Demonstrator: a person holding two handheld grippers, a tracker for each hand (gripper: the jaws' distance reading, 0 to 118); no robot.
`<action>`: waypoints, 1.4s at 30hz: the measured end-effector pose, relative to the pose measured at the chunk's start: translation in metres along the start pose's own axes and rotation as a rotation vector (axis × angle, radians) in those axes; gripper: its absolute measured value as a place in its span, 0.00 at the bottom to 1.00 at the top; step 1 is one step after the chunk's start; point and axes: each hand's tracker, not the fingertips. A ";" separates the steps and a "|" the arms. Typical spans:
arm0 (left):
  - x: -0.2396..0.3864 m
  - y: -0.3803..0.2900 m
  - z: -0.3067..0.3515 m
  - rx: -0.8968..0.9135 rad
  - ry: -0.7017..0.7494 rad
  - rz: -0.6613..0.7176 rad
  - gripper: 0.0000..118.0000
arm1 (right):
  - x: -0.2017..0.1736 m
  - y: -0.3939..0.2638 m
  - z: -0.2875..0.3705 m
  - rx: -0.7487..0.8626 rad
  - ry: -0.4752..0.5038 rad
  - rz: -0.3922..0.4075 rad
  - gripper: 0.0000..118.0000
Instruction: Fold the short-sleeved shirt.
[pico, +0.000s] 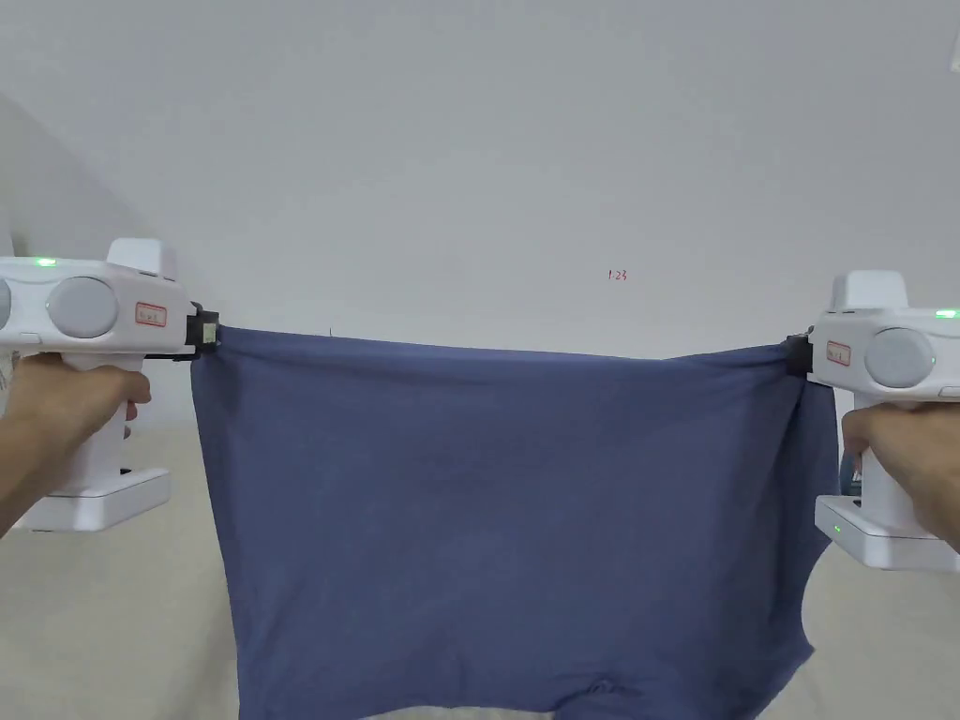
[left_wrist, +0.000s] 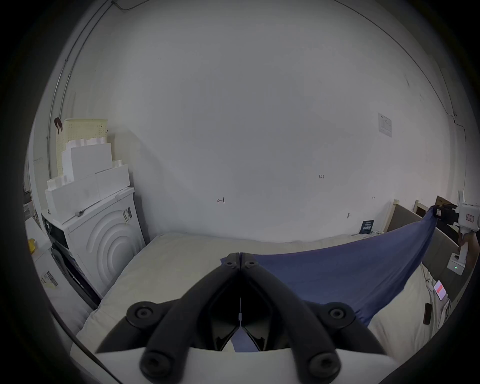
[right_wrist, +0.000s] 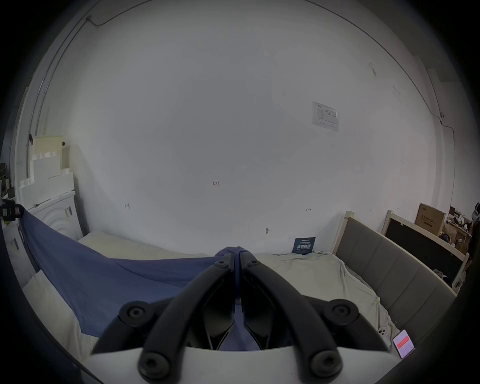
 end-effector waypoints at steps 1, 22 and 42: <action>0.004 0.005 -0.003 0.000 0.001 0.000 0.00 | 0.000 0.004 -0.004 0.006 -0.007 -0.002 0.01; 0.038 0.027 0.002 0.064 0.018 -0.058 0.00 | 0.023 0.030 0.003 0.090 -0.041 0.024 0.01; 0.001 -0.201 0.162 0.006 -0.087 -0.041 0.00 | 0.028 -0.197 0.217 -0.011 0.027 0.053 0.01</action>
